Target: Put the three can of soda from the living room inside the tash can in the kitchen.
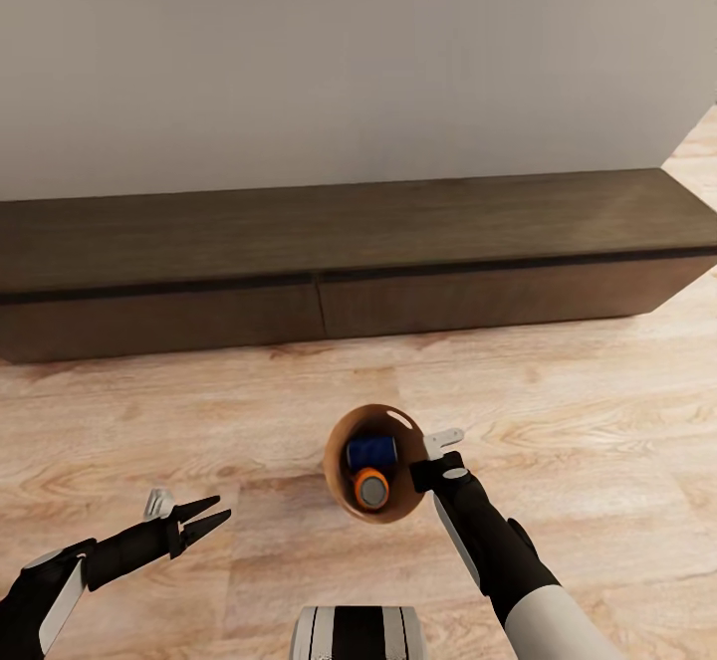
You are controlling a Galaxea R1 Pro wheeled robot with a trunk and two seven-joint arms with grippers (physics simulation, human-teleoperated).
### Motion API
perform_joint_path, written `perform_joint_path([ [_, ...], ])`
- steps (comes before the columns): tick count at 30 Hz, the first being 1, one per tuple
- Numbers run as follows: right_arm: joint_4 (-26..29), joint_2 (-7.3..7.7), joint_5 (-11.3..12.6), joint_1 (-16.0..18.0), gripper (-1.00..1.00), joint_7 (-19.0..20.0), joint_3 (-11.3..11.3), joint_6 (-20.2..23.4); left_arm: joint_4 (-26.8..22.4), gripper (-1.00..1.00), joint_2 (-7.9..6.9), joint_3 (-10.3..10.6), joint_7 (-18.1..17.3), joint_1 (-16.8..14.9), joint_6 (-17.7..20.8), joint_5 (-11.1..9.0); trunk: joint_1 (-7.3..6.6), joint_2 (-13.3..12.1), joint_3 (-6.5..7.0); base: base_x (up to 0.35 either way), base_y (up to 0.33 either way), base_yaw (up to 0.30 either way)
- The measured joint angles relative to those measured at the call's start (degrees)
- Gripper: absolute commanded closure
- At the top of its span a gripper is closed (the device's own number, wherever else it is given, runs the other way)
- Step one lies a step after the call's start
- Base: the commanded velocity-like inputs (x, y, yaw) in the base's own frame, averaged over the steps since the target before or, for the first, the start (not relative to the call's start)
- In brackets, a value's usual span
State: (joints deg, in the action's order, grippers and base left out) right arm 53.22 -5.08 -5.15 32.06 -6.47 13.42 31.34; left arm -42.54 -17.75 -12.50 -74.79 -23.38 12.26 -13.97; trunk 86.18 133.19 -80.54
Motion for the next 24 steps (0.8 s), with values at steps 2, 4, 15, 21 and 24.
perform_joint_path([
  [2, 0.00, 0.00, 0.01, 0.00, 1.00, 0.00, 0.00, 0.00, 0.00, -1.00, 0.00, 0.01, 0.00, 0.00, 0.00, 0.00, 0.44, 0.80, -0.36, 0.000, 0.000, 0.000],
  [4, -0.05, 0.00, 0.15, 0.05, 1.00, -0.05, 0.04, 0.05, -0.02, -1.00, -0.01, -0.01, 0.00, 0.03, -0.01, -0.01, 0.69, 1.61, -0.71, 0.000, 0.000, 0.000],
  [15, -0.09, 0.00, 0.24, 0.06, 1.00, -0.02, 0.05, 0.42, -0.02, -1.00, -0.01, -0.05, 0.00, 0.03, 0.02, -0.01, 0.72, 3.23, -1.43, 0.000, 0.000, 0.000],
  [21, -0.13, 0.00, 0.30, 0.04, 1.00, -0.01, 0.05, 0.54, -0.02, -1.00, -0.01, -0.07, 0.00, 0.02, 0.01, -0.01, 0.71, 4.02, -1.79, 0.000, 0.000, 0.000],
  [24, -0.16, 0.00, 0.34, 0.06, 1.00, -0.01, 0.06, 0.65, -0.02, -1.00, -0.01, -0.07, 0.00, 0.03, 0.02, -0.01, 0.72, 4.43, -1.97, 0.000, 0.000, 0.000],
])
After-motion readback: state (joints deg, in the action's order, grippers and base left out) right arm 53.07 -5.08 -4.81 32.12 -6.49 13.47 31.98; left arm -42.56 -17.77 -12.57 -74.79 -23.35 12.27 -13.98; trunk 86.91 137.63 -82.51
